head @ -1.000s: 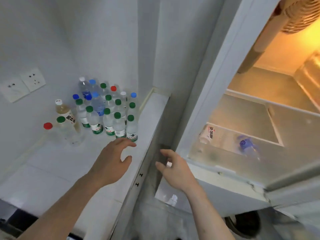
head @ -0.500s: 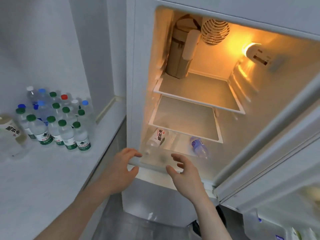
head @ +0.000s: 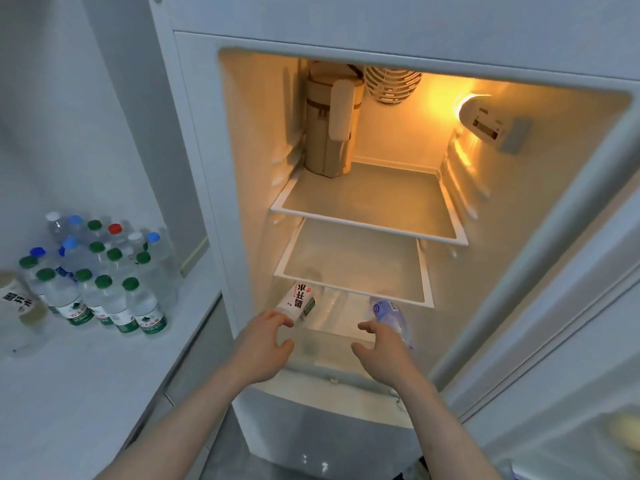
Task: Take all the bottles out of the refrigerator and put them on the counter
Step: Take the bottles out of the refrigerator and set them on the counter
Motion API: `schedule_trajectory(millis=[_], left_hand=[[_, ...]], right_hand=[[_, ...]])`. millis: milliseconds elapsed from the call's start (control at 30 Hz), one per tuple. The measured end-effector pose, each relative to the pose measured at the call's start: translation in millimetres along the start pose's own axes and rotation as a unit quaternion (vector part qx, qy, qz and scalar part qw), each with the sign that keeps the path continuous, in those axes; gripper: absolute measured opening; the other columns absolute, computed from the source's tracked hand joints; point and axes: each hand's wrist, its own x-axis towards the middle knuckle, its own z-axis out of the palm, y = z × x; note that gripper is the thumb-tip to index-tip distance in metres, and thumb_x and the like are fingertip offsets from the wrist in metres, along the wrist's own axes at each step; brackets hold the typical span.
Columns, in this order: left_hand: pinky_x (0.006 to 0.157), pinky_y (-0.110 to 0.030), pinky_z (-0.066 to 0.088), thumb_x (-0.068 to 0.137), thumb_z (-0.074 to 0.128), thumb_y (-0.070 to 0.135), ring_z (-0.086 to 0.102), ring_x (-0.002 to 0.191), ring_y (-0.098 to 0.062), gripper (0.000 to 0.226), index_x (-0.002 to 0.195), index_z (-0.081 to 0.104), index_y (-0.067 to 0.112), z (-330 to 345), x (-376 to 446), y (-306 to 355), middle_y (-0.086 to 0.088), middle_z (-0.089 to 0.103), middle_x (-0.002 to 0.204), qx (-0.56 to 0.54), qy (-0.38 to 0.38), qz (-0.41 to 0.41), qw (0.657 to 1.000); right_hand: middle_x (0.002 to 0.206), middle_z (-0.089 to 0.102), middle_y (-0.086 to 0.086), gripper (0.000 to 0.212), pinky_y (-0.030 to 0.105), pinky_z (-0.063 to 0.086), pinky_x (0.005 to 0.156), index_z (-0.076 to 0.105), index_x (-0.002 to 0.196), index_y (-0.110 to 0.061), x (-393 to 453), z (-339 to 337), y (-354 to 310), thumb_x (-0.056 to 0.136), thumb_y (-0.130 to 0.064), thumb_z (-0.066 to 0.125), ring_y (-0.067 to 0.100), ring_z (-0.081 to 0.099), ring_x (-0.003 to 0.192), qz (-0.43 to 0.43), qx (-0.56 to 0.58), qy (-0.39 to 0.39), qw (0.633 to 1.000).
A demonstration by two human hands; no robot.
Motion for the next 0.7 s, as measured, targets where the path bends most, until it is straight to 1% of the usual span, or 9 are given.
schedule_trajectory(millis=[67, 100, 167, 233, 300, 367, 500, 600, 700], left_hand=[[0.092, -0.033, 0.049, 0.094, 0.057, 0.038, 0.056, 0.117, -0.017, 0.042, 0.134, 0.056, 0.026, 3.4, 24.4, -0.2, 0.007, 0.05, 0.143, 0.044, -0.014, -0.007, 0.999], [0.094, -0.034, 0.048, 0.096, 0.054, 0.039, 0.054, 0.122, -0.019, 0.044, 0.138, 0.054, 0.024, 5.5, 35.6, -0.5, 0.005, 0.049, 0.145, 0.056, -0.017, -0.01, 0.998], [0.097, -0.036, 0.048, 0.099, 0.05, 0.038, 0.052, 0.126, -0.022, 0.046, 0.142, 0.051, 0.021, 11.1, 60.0, -0.8, 0.002, 0.048, 0.146, 0.071, -0.017, -0.027, 0.997], [0.093, -0.038, 0.048, 0.1, 0.047, 0.038, 0.056, 0.122, -0.026, 0.046, 0.142, 0.049, 0.018, 14.2, 76.5, 0.7, -0.003, 0.05, 0.144, 0.104, -0.019, -0.047, 0.993], [0.085, -0.037, 0.048, 0.1, 0.045, 0.04, 0.06, 0.115, -0.028, 0.047, 0.141, 0.047, 0.016, 18.7, 88.6, 0.8, -0.005, 0.053, 0.139, 0.144, -0.037, -0.056, 0.987], [0.078, -0.034, 0.045, 0.098, 0.047, 0.045, 0.063, 0.111, -0.027, 0.047, 0.136, 0.048, 0.018, 19.9, 97.1, 2.1, -0.004, 0.057, 0.132, 0.172, -0.059, -0.06, 0.981], [0.068, -0.03, 0.044, 0.089, 0.059, 0.053, 0.064, 0.097, -0.022, 0.045, 0.123, 0.058, 0.024, 19.6, 112.5, 1.8, 0.002, 0.064, 0.112, 0.152, -0.102, -0.091, 0.979], [0.067, -0.031, 0.046, 0.088, 0.062, 0.046, 0.061, 0.093, -0.021, 0.042, 0.123, 0.06, 0.023, 17.5, 123.0, 2.8, 0.004, 0.062, 0.105, 0.182, -0.142, -0.109, 0.967], [0.073, -0.03, 0.05, 0.089, 0.062, 0.038, 0.062, 0.104, -0.023, 0.042, 0.126, 0.058, 0.018, 15.0, 133.4, 7.5, 0.0, 0.063, 0.113, 0.232, -0.179, -0.112, 0.95]], right_hand=[[0.127, 0.066, -0.003, 0.052, 0.032, 0.05, 0.099, 0.056, 0.138, -0.029, 11.0, 3.4, 6.6, 0.089, -0.043, 0.065, 0.017, 0.065, 0.108, 0.024, -0.024, -0.015, 0.999], [0.126, 0.067, -0.003, 0.053, 0.033, 0.049, 0.1, 0.057, 0.138, -0.029, 16.0, 5.5, 10.4, 0.089, -0.046, 0.064, 0.018, 0.065, 0.11, 0.031, -0.04, -0.02, 0.999], [0.132, 0.065, -0.005, 0.053, 0.032, 0.044, 0.107, 0.058, 0.138, -0.03, 27.5, 7.8, 18.0, 0.09, -0.051, 0.059, 0.019, 0.059, 0.123, 0.044, -0.073, -0.017, 0.996], [0.134, 0.065, -0.006, 0.05, 0.032, 0.042, 0.106, 0.062, 0.133, -0.031, 32.1, 7.1, 22.2, 0.09, -0.055, 0.054, 0.021, 0.056, 0.127, 0.053, -0.105, -0.017, 0.993], [0.121, 0.071, -0.004, 0.043, 0.032, 0.047, 0.099, 0.071, 0.114, -0.031, 32.6, 9.8, 24.7, 0.088, -0.057, 0.049, 0.023, 0.061, 0.117, 0.067, -0.12, -0.018, 0.99], [0.108, 0.073, -0.004, 0.043, 0.032, 0.048, 0.092, 0.072, 0.098, -0.028, 32.9, 11.7, 24.8, 0.087, -0.06, 0.046, 0.024, 0.064, 0.107, 0.072, -0.124, -0.013, 0.99], [0.106, 0.073, -0.008, 0.05, 0.034, 0.049, 0.093, 0.072, 0.1, -0.029, 38.1, 12.7, 24.0, 0.09, -0.069, 0.042, 0.019, 0.065, 0.104, 0.072, -0.129, -0.012, 0.989], [0.096, 0.072, -0.008, 0.049, 0.033, 0.048, 0.086, 0.066, 0.082, -0.029, 44.8, 10.1, 22.7, 0.092, -0.069, 0.039, 0.019, 0.064, 0.098, 0.077, -0.139, -0.017, 0.987], [0.074, 0.062, -0.008, 0.051, 0.032, 0.048, 0.082, 0.052, 0.062, -0.026, 52.7, 5.7, 21.1, 0.095, -0.064, 0.042, 0.021, 0.061, 0.087, 0.094, -0.121, -0.028, 0.988]])
